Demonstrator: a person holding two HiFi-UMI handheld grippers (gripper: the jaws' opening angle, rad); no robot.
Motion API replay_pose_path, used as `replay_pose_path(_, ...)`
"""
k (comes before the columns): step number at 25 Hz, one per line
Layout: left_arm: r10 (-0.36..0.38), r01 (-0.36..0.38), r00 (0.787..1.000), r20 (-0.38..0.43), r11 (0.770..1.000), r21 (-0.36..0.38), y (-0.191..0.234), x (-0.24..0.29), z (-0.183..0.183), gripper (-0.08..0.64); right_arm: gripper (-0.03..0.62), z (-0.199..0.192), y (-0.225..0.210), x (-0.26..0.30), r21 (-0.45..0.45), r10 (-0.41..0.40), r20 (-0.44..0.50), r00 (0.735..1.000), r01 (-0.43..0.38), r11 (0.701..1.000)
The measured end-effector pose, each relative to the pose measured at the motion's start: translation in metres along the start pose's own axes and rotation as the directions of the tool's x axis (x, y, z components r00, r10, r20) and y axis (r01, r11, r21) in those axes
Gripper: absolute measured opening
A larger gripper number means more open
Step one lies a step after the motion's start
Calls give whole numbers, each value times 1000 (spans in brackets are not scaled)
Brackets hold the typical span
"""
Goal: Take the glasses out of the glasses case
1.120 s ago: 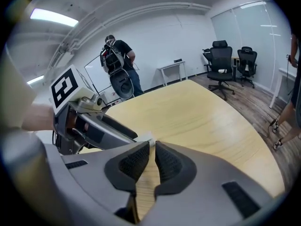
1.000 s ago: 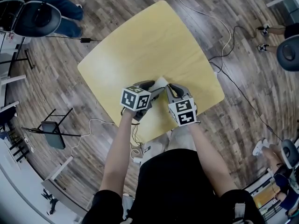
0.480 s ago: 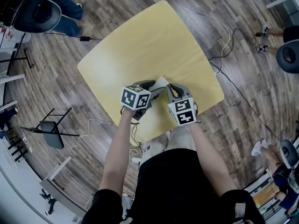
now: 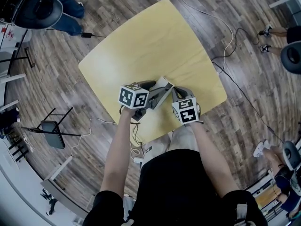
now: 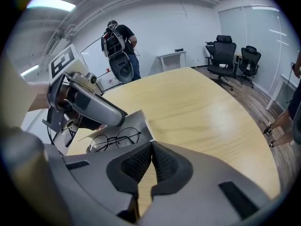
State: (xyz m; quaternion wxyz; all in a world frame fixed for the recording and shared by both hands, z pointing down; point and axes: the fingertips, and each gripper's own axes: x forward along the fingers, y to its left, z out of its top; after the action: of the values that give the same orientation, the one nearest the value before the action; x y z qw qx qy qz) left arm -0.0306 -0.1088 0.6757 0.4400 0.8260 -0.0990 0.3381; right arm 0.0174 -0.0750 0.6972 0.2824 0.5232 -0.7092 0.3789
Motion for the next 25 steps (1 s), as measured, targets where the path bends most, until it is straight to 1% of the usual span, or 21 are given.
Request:
replay_pose_path(5,-42,43,999,5,996,-79,4,-5,-3,249,18,6,0,-4,-5,-1,9,1000,1,1000)
replay_pose_path(8,-72,77,997,41,987,-143,7,-9,-5,249,18,9,0,-8,-5,-2,12,1000,2,1000)
replay_pose_path(11,-101,125,988,114,966,-228,10,-15,-8,249,18,10,0,-11,-3,-4,11,1000,4,1000)
replay_pose_path(14,-112,170,973,200,936,-307,16,-23,-13,247,18,11,2,-14,1,0,13,1000,0,1000)
replay_pose_path(15,-107,182,966,236,928,-326,19,-27,-13,239,18,11,3,-14,0,4,13,1000,-4,1000)
replay_pose_path(17,-79,189,949,304,917,-351,28,-39,-12,191,18,12,8,-16,-7,13,13,1000,-12,1000)
replay_pose_path(18,-60,182,943,327,917,-355,32,-44,-11,167,18,12,10,-16,-12,18,13,1000,-17,1000)
replay_pose_path(20,-21,143,940,340,931,-337,40,-53,-10,137,18,13,15,-17,-23,26,13,1000,-25,999)
replay_pose_path(23,46,39,951,307,963,-267,47,-59,-9,95,18,14,21,-17,-32,35,13,999,-35,999)
replay_pose_path(25,106,-52,955,277,979,-196,49,-60,-9,67,18,14,23,-18,-39,38,11,999,-38,999)
